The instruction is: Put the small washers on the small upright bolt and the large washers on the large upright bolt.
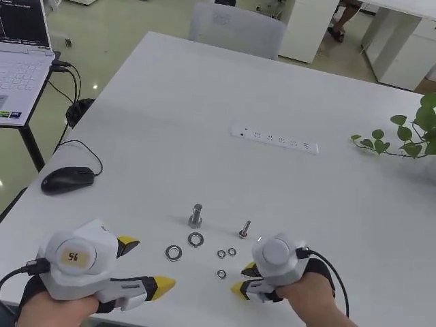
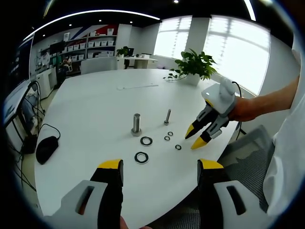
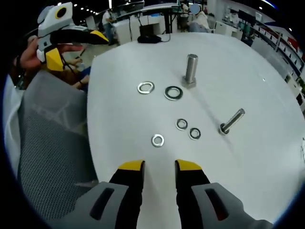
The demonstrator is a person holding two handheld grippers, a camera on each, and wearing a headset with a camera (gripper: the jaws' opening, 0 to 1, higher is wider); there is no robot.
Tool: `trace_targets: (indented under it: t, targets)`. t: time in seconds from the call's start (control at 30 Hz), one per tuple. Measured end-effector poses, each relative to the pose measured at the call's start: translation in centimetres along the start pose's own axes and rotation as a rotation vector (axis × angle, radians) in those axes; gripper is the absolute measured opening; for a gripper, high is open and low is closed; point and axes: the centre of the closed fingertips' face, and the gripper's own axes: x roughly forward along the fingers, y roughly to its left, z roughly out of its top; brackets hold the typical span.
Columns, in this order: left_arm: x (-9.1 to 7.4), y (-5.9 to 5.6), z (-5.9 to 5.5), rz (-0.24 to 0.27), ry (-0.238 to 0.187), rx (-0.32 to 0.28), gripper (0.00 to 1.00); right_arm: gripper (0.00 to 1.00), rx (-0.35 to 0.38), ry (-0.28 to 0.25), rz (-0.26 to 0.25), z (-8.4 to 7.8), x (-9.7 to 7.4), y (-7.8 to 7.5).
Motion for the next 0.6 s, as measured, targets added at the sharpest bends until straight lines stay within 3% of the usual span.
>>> trace_targets:
  t: [0.27,0.6]
  targets:
    - [0.1,0.0,0.3,-0.004,-0.001,0.005,0.62,0.26,-0.061,0.015,0.009,1.3,1.5,0.3]
    - [0.1,0.2,0.3,-0.003,0.001,0.003,0.62,0.24,-0.099,0.038,0.013,1.7,2.0,0.3]
